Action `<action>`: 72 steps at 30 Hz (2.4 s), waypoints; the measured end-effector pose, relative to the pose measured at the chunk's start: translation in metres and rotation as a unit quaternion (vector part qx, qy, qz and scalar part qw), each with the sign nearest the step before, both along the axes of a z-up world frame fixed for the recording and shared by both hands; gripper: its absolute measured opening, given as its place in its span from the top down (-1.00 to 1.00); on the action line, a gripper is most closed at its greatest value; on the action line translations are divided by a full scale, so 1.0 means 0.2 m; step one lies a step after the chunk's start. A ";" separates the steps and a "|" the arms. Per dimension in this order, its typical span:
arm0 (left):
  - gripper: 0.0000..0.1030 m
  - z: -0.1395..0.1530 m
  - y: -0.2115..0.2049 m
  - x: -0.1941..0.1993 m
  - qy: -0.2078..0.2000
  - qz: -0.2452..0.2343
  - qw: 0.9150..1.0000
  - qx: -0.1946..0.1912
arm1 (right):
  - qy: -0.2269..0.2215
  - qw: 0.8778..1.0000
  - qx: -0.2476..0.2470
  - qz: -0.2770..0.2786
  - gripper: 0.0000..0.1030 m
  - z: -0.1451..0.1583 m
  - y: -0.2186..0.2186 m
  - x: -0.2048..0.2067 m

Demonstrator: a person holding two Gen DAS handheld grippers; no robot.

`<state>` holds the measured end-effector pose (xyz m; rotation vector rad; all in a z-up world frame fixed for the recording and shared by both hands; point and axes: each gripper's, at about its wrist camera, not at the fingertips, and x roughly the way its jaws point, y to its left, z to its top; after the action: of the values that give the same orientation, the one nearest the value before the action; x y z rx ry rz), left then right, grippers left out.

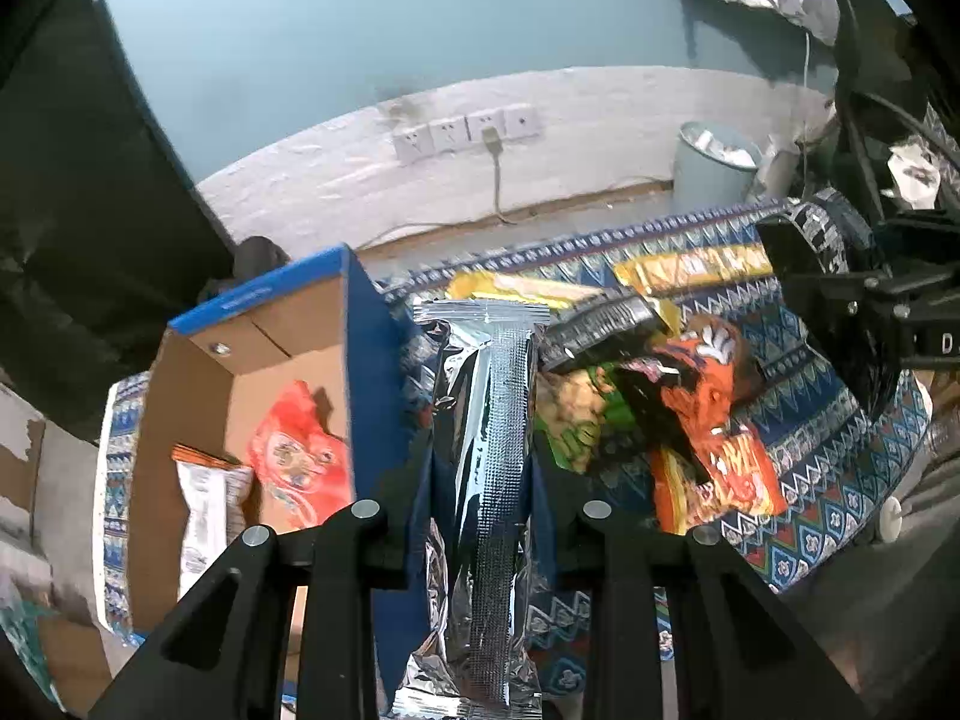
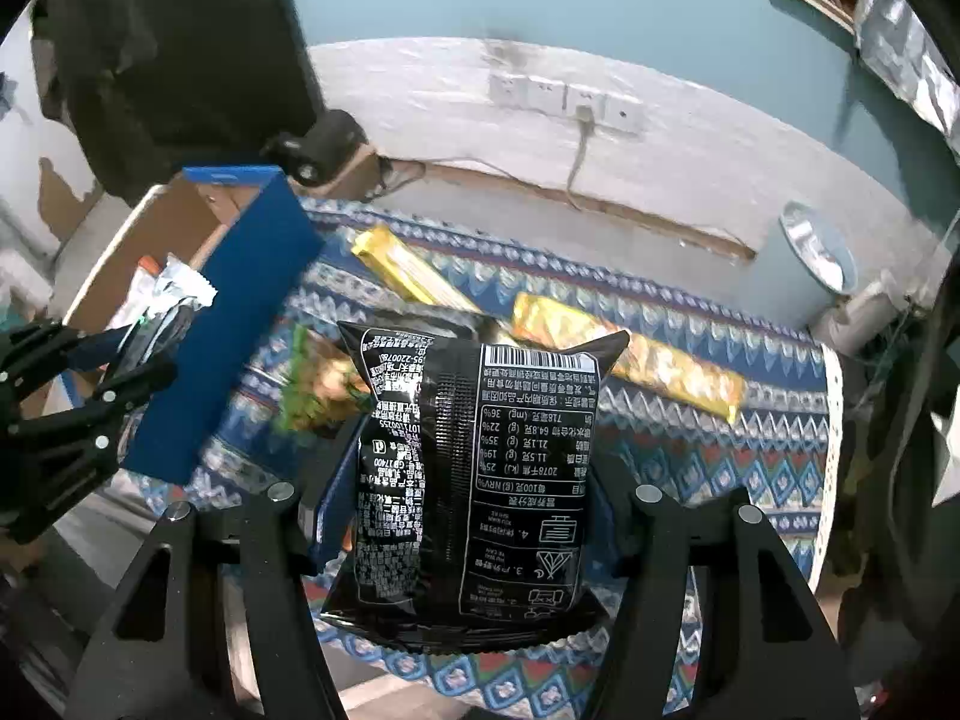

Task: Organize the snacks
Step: 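Lift both held packets and carry them over the cardboard box, then open both grippers to drop the packets into the box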

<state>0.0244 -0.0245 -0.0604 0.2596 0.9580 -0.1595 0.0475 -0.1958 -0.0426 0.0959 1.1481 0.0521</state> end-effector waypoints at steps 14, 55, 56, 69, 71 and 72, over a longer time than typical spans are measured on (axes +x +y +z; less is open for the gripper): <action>0.43 0.13 0.25 0.02 -0.028 0.047 0.998 -0.002 | -0.027 0.999 0.013 0.044 -0.22 0.11 0.29 0.18; 0.43 -0.06 1.08 0.15 -0.006 0.186 0.982 -0.006 | 0.014 0.981 0.031 0.191 -0.23 -0.09 1.23 0.77; 0.43 -0.07 1.09 0.16 -0.004 0.188 0.982 -0.007 | 0.013 0.981 0.030 0.192 -0.23 -0.10 1.23 0.77; -0.12 -0.06 1.08 0.16 -0.023 0.194 0.981 0.014 | -0.010 0.979 0.022 0.203 -0.36 -0.03 1.17 0.76; -0.12 -0.05 1.07 0.15 -0.020 0.191 0.981 0.010 | -0.012 0.979 0.021 0.201 -0.38 -0.03 1.14 0.75; -0.12 -0.05 1.06 0.15 -0.019 0.188 0.982 0.008 | -0.012 0.980 0.020 0.199 -0.41 -0.03 1.12 0.75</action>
<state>0.0546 0.1883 -0.0703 0.0915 0.9529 0.1987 0.1969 0.0283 -0.0480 -0.0999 1.1273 0.4316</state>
